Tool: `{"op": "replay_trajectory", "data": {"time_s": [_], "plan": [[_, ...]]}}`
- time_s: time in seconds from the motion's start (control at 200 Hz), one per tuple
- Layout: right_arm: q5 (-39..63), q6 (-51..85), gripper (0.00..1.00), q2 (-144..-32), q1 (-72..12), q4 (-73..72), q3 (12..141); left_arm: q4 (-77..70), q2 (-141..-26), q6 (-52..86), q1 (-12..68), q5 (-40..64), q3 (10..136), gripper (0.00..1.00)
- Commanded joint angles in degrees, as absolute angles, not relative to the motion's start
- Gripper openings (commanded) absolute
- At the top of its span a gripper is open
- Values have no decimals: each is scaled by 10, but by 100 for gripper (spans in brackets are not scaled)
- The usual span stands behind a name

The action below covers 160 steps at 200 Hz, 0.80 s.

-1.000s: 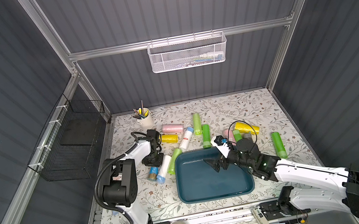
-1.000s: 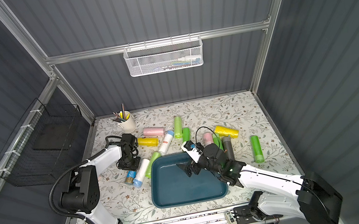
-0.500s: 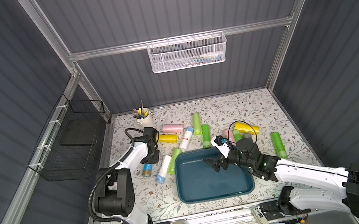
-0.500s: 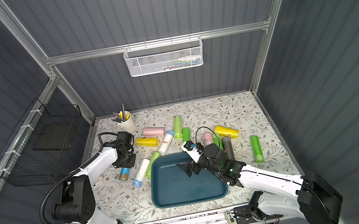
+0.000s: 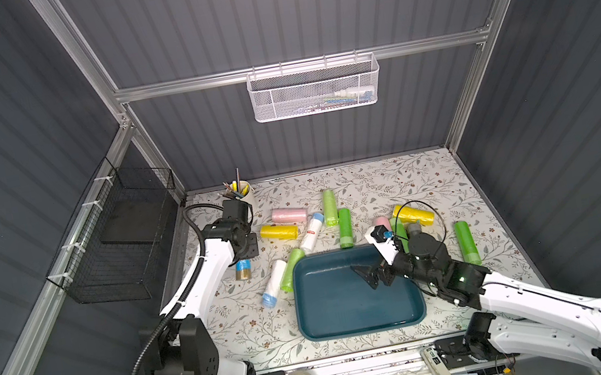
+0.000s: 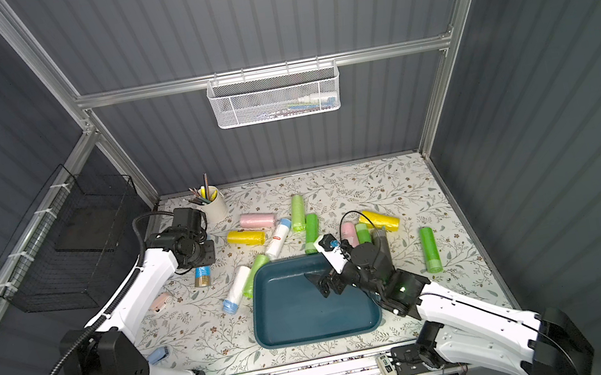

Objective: Put the roll of trash bags into the storage box
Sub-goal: Pick up the roll of trash bags from the center of the board, then place the roll of trash bags in the storage box.

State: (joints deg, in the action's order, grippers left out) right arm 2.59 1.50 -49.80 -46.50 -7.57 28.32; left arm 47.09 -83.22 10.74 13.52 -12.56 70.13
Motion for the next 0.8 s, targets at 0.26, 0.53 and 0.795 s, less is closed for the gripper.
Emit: {"op": "replay_trajectory", "data": {"time_s": [0.26,0.53,0.795], "plan": [[28,6,99,-380,-467,-104,203,394,-761,327,138,121,668,34],[47,8,99,-394,-467,-99,210,388,-759,389,157,179,642,33],[57,9,99,-393,-467,-115,199,450,-755,375,202,226,654,33]]}}
